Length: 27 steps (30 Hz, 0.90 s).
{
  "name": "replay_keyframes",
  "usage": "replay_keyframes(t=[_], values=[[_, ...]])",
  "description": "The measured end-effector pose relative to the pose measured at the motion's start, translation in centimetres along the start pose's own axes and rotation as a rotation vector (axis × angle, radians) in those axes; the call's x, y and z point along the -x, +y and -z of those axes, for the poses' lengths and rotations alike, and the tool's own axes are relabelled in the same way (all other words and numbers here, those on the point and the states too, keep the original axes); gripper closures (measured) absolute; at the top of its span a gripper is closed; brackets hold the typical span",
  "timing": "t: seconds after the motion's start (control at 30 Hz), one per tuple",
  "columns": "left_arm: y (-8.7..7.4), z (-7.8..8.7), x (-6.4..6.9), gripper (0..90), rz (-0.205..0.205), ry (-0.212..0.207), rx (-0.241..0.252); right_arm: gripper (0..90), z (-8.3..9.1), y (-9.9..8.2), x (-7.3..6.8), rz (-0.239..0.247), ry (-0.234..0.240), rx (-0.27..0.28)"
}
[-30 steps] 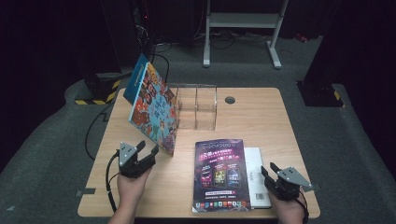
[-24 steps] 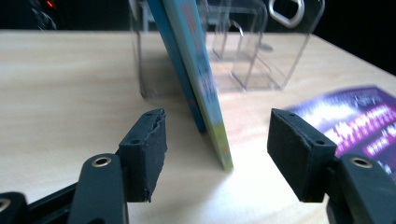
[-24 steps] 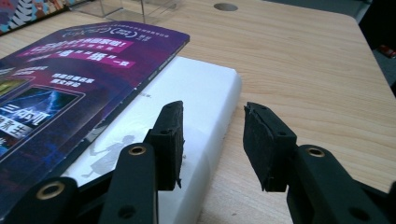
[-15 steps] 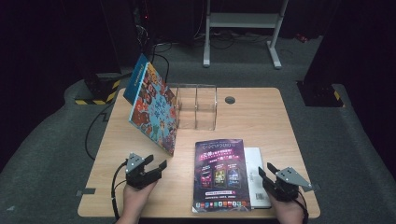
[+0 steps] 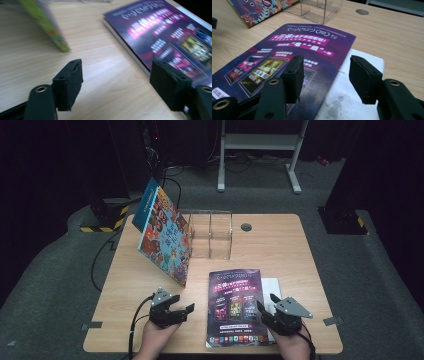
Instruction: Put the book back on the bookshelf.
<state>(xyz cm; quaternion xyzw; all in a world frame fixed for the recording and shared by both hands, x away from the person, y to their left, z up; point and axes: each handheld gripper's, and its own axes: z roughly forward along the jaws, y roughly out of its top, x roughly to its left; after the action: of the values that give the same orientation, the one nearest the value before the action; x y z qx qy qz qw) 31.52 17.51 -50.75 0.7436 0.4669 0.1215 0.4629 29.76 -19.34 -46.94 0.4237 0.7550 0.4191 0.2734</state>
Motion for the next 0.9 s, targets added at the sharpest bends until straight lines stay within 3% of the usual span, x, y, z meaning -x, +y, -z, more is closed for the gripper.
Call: replay_keyframes(t=[0.23,0.47,0.7,0.9], values=[[0.1,-2.3,2.5,30.2,-0.009,-0.066,-0.047,37.6,-0.6,-0.5,-0.3,0.002,0.027,-0.047],[0.1,-4.8,4.6,28.9,-0.013,-0.086,-0.087,34.5,-0.2,-1.6,0.1,-0.010,0.029,-0.079],[0.2,-5.6,5.3,27.5,0.001,-0.112,-0.110,33.6,0.3,-2.0,-0.6,-0.005,0.030,-0.088],[0.4,-6.1,5.2,25.4,0.008,-0.105,-0.122,33.4,0.4,-2.4,-0.8,-0.005,0.018,-0.099]])
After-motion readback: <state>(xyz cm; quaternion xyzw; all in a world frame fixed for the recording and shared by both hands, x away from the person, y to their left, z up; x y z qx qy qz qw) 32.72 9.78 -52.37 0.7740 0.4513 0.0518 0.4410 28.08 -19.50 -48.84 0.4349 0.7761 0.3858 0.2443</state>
